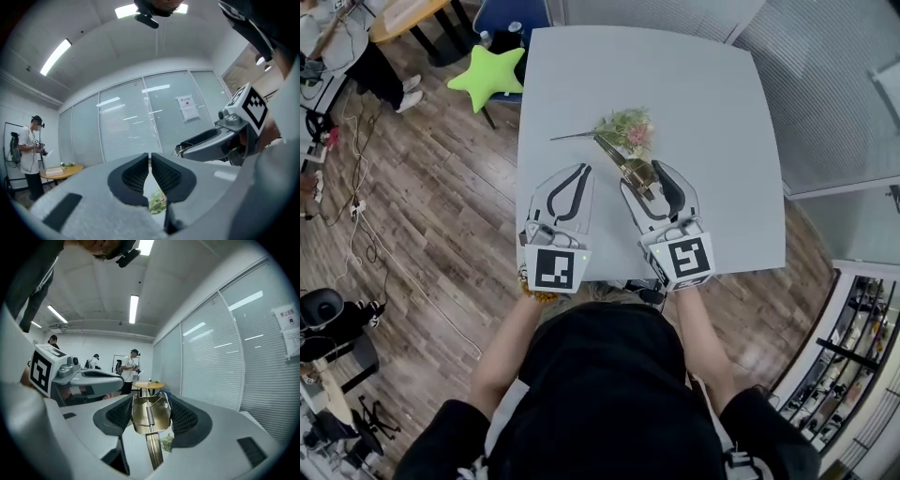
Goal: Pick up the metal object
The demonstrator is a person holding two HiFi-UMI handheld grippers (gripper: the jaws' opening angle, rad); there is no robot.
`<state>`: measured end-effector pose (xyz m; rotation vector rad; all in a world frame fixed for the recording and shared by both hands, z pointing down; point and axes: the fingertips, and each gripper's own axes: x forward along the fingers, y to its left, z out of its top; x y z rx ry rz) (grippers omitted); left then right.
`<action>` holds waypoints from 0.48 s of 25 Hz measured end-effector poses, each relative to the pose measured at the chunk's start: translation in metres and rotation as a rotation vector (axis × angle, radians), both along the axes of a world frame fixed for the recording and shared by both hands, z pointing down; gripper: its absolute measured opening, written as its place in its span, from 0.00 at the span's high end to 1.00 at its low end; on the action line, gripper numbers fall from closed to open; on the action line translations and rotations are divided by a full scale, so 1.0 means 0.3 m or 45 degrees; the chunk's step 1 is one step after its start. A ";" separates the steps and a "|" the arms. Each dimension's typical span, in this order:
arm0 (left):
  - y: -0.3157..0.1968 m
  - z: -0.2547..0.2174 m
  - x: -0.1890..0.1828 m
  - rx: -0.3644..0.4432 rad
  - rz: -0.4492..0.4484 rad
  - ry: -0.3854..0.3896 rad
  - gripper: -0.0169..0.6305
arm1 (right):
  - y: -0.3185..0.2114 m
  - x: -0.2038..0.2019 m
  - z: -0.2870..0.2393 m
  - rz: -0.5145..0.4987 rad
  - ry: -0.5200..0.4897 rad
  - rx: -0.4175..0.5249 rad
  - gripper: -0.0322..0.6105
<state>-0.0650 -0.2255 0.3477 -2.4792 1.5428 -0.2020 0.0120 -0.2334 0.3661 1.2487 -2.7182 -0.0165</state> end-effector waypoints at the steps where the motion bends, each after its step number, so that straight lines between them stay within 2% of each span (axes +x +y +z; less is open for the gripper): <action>1: 0.002 -0.019 0.006 0.012 -0.002 0.017 0.94 | 0.001 0.012 -0.028 0.018 -0.010 0.019 0.57; 9: 0.034 -0.128 0.052 0.044 0.009 0.149 0.94 | 0.040 0.087 -0.202 0.147 -0.066 0.147 0.57; 12: 0.060 -0.137 0.063 0.069 -0.029 0.126 0.97 | 0.062 0.097 -0.216 0.165 -0.060 0.180 0.57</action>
